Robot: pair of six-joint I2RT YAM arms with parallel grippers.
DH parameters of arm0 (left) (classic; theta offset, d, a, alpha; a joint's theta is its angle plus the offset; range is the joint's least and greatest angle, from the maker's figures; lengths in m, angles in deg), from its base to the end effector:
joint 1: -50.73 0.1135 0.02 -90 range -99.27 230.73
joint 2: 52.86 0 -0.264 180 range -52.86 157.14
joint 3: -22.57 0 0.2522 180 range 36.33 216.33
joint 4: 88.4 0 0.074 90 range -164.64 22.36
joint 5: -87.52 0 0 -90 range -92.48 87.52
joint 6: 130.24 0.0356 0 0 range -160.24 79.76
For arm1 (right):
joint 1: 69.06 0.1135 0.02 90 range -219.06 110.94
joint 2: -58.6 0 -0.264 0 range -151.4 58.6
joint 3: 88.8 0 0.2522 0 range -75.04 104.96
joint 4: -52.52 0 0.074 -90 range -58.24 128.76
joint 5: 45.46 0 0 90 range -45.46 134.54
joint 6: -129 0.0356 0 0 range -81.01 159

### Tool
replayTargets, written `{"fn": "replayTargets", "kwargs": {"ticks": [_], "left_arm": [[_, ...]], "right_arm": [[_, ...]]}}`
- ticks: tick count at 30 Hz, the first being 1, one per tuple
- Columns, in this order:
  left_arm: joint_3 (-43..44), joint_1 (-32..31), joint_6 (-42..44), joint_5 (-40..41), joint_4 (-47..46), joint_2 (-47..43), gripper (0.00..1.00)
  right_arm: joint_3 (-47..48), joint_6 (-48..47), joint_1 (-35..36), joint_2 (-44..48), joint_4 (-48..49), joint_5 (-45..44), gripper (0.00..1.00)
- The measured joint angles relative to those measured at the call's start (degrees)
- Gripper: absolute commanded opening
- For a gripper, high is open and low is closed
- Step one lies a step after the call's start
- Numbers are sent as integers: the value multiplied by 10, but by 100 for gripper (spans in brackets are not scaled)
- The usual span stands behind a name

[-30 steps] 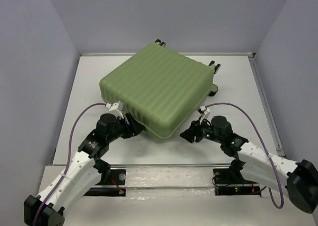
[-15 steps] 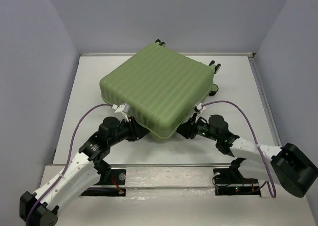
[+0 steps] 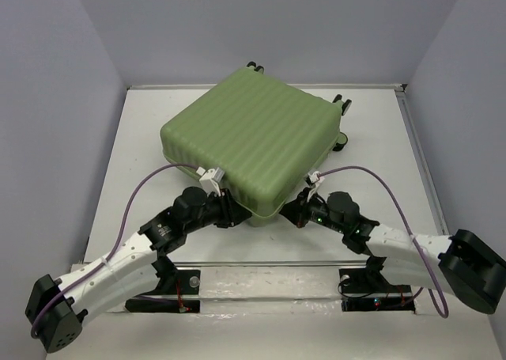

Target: Pack the luggage

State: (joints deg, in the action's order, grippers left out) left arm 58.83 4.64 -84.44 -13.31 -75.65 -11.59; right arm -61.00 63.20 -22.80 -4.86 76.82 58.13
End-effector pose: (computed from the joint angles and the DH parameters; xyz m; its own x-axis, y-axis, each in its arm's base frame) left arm 0.1176 -0.1319 0.2324 -0.7315 -0.2275 -0.6428 0.4488 0.5491 -0.7050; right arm 0.1415 0.1600 0.1813 -0.4774 0.0774 -0.8753 -0.7300 0.5195 0.4441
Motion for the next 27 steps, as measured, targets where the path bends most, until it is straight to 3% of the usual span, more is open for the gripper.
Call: {"fn": "replayTargets", "kwargs": {"ticks": [6, 10, 15, 21, 27], "left_arm": [[30, -5, -1, 19, -14, 51, 33], [47, -9, 0, 27, -17, 74, 33], [63, -10, 2, 35, -13, 99, 33], [78, -7, 6, 37, -13, 118, 32], [97, -7, 21, 42, 21, 118, 36]], "right_arm": [[6, 22, 137, 84, -116, -157, 7], [45, 52, 233, 80, -195, -294, 7], [118, 82, 305, -3, -245, -420, 7], [241, 123, 343, -143, -290, -547, 7], [259, 130, 370, -220, -209, -659, 7]]}}
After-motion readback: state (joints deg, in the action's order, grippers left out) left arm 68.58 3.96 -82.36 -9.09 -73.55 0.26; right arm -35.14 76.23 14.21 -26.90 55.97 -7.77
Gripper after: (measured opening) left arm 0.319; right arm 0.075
